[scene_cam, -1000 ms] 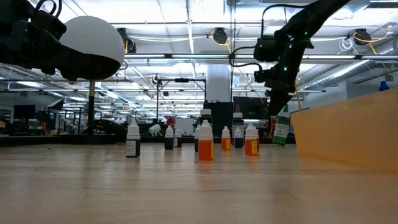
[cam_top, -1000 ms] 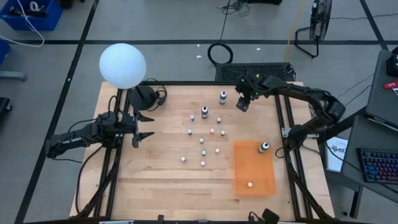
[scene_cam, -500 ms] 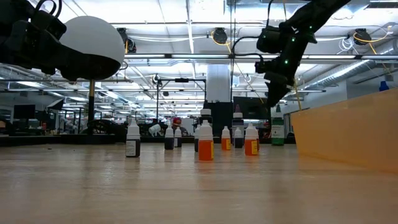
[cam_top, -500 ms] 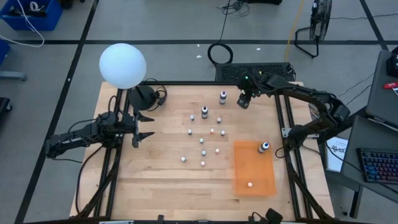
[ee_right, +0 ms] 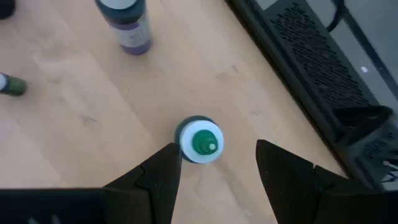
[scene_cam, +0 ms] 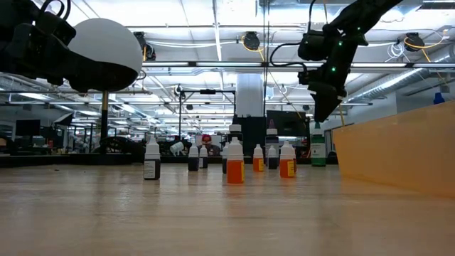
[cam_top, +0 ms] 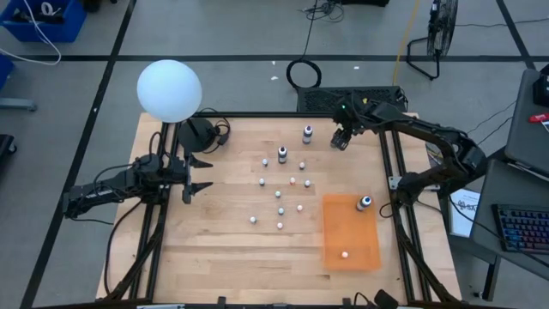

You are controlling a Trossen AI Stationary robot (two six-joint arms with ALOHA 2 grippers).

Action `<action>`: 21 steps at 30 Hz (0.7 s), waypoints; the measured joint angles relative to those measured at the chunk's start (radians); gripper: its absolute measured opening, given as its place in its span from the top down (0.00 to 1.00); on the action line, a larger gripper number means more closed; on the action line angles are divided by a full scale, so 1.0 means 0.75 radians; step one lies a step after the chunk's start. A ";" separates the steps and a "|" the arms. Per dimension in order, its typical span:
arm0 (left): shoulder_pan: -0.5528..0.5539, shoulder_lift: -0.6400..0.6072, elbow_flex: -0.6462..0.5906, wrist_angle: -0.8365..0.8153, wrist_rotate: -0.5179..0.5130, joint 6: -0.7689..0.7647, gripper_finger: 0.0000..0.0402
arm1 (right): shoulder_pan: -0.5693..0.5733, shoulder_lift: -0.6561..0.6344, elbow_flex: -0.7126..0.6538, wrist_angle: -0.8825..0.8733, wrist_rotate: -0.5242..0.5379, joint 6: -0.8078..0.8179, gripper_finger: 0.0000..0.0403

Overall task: Pick & Place food coloring
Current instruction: Put the big green food coloring bottle into the orange bin

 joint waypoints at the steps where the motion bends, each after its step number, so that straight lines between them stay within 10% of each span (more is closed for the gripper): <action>1: 0.000 0.000 0.000 0.000 0.000 0.000 0.26 | 0.000 0.000 0.000 0.001 -0.014 0.000 0.51; 21: 0.000 0.000 0.000 0.000 0.000 0.000 0.26 | -0.003 0.001 -0.145 0.167 -0.068 0.006 0.51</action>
